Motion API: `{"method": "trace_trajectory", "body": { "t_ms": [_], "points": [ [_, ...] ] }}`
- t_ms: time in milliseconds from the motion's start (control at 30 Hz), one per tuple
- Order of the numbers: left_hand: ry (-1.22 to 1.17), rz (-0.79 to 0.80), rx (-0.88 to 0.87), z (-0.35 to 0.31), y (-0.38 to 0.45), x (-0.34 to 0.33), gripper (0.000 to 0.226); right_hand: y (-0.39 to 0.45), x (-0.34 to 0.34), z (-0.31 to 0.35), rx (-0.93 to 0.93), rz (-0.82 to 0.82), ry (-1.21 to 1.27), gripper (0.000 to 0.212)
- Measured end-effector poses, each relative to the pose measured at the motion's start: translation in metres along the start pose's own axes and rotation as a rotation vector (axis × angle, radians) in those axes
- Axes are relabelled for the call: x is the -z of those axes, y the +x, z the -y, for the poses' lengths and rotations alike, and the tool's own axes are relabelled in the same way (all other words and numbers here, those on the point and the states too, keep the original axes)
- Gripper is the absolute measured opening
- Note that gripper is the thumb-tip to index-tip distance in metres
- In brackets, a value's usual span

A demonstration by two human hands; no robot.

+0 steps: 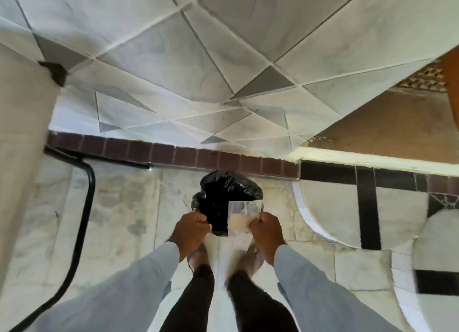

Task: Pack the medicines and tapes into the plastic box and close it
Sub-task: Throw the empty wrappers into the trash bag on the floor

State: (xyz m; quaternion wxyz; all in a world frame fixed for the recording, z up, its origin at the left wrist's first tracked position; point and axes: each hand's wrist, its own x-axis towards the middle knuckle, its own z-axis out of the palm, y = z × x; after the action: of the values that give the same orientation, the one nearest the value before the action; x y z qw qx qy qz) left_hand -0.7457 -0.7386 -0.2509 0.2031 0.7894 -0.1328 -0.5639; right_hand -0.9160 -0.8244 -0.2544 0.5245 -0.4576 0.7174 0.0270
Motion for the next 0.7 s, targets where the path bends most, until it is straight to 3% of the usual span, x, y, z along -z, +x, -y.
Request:
{"method": "trace_trajectory", "body": {
  "t_ms": [100, 300, 400, 533, 633, 700],
  "points": [
    [0.038, 0.011, 0.063, 0.016, 0.060, -0.022, 0.010, 0.067, -0.024, -0.014, -0.029, 0.041, -0.056, 0.013],
    [-0.076, -0.009, 0.139, 0.044, 0.164, -0.065, 0.041, 0.178, -0.074, -0.050, -0.084, 0.164, -0.080, 0.012],
    [-0.146, -0.004, 0.154, 0.051, 0.197, -0.083, 0.035, 0.220, -0.095, -0.066, -0.158, 0.185, -0.030, 0.016],
    [-0.139, -0.023, 0.155, 0.054, 0.227, -0.099, 0.029, 0.259, -0.112, -0.087, -0.296, 0.226, 0.002, 0.007],
    [-0.122, -0.027, 0.139, 0.049, 0.229, -0.103, 0.037, 0.273, -0.111, -0.100, -0.329, 0.214, -0.081, 0.023],
    [-0.103, -0.007, 0.132, 0.042, 0.222, -0.100, 0.037, 0.271, -0.106, -0.097, -0.303, 0.212, -0.170, 0.020]
  ]
}}
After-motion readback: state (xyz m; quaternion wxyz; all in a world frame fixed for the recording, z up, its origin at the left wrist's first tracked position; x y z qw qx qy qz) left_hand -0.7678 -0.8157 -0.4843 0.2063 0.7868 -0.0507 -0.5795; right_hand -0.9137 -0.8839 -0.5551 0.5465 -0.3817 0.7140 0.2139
